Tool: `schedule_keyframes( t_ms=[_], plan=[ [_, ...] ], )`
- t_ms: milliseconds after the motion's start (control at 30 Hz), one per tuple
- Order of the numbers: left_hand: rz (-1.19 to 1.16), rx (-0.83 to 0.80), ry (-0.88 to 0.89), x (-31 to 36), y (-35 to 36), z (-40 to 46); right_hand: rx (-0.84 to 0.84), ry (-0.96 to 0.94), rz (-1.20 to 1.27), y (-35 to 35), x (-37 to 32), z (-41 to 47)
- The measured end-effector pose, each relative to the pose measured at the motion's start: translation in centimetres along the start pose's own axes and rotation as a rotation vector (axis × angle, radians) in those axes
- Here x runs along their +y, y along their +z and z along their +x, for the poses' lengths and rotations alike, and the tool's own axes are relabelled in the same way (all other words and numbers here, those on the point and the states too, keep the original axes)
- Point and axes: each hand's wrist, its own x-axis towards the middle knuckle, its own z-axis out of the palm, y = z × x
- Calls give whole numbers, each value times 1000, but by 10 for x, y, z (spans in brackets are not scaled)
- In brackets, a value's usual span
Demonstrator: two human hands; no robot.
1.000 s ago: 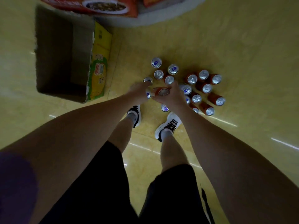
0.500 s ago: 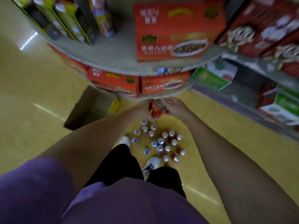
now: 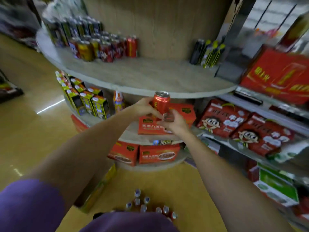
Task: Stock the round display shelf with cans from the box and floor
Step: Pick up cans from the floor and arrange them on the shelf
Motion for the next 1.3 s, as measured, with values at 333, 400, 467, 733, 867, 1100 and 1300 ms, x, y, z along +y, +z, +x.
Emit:
schedule_keyframes(
  t_ms=[333,400,467,733,867,1100,1300],
  plan=[
    [-184,146,185,116,-64,-5,124,-251,20,-31,-111,42],
    [-143,147,190,131,-84,-6,110,-272,0,-34,-125,52],
    [-95,154,205,141,-102,-2,102,-287,7,-35,-137,66],
    [-76,233,238,158,-173,65,121,-261,66,-9,-182,146],
    [-57,256,251,150,-206,107,252,-244,81,9,-192,196],
    [64,120,250,106,-257,169,346,-120,63,50,-174,274],
    [275,38,279,67,-289,211,371,17,-52,85,-158,316]
  ],
)
